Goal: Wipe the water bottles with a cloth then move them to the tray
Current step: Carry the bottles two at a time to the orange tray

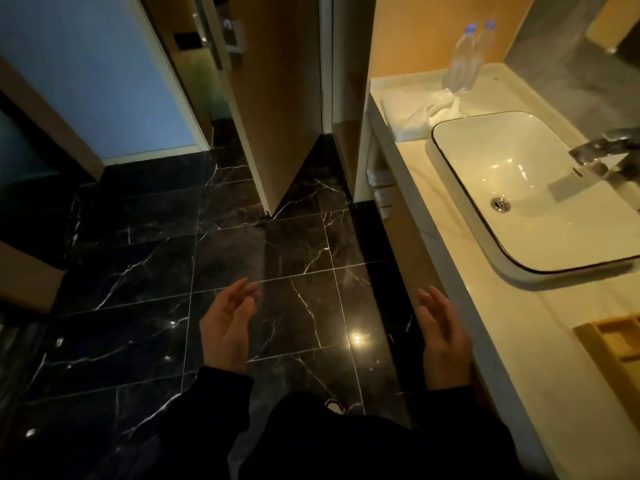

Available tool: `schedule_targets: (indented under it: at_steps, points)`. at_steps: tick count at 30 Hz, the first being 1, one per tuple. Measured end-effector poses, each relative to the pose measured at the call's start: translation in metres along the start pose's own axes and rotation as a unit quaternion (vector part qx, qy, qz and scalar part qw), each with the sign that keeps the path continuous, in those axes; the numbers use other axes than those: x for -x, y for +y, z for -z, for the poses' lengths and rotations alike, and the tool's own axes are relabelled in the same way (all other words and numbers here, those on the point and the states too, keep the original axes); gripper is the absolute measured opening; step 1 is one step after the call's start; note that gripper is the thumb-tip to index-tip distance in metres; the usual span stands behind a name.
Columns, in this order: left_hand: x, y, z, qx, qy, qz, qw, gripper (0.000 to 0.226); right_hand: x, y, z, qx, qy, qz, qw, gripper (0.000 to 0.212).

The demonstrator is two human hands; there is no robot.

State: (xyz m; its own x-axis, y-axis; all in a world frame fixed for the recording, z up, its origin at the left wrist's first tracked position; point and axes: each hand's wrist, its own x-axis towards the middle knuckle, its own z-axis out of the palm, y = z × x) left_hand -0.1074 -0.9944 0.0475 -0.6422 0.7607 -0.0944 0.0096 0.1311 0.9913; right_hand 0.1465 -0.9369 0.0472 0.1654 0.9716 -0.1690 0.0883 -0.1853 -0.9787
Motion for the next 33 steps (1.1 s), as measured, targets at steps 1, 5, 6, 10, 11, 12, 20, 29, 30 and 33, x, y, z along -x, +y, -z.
schedule_targets:
  at_steps: [1, 5, 6, 10, 11, 12, 20, 29, 30, 33]
  points:
    - [-0.018, 0.001, -0.008, -0.002, -0.002, -0.002, 1.0, 0.024, -0.015, -0.004, -0.007, 0.006, 0.003, 0.007, 1.0, 0.039]
    - [-0.09, 0.006, -0.041, 0.006, -0.013, 0.02, 1.0, 0.03, -0.077, -0.012, -0.037, 0.016, 0.014, 0.008, 1.0, 0.039]
    - [-0.109, 0.007, -0.05, 0.01, -0.015, 0.025, 1.0, 0.03, -0.092, -0.013, -0.045, 0.018, 0.019, 0.006, 1.0, 0.039]
    - [-0.199, 0.011, -0.09, 0.011, -0.032, 0.048, 0.998, 0.03, -0.164, -0.021, -0.083, 0.018, 0.045, -0.002, 0.999, 0.04]
    - [-0.224, 0.014, -0.101, 0.012, -0.036, 0.06, 0.997, 0.03, -0.184, -0.025, -0.093, 0.014, 0.055, -0.002, 0.998, 0.039]
    - [-0.249, 0.019, -0.113, 0.01, -0.045, 0.068, 0.997, 0.03, -0.203, -0.03, -0.103, 0.014, 0.067, 0.001, 0.998, 0.039]
    - [-0.416, 0.06, -0.197, 0.011, -0.131, 0.055, 0.99, 0.028, -0.327, -0.072, -0.155, -0.002, 0.142, 0.008, 0.99, 0.038]
    - [-0.522, 0.074, -0.335, 0.027, -0.245, 0.043, 0.968, 0.025, -0.445, -0.087, -0.167, -0.023, 0.232, -0.021, 0.972, 0.037]
    - [-0.533, 0.077, -0.354, 0.024, -0.26, 0.038, 0.965, 0.026, -0.462, -0.087, -0.167, -0.026, 0.242, -0.02, 0.97, 0.037]
    - [-0.568, 0.087, -0.413, 0.017, -0.299, 0.015, 0.954, 0.026, -0.516, -0.09, -0.166, -0.044, 0.268, -0.017, 0.962, 0.039]
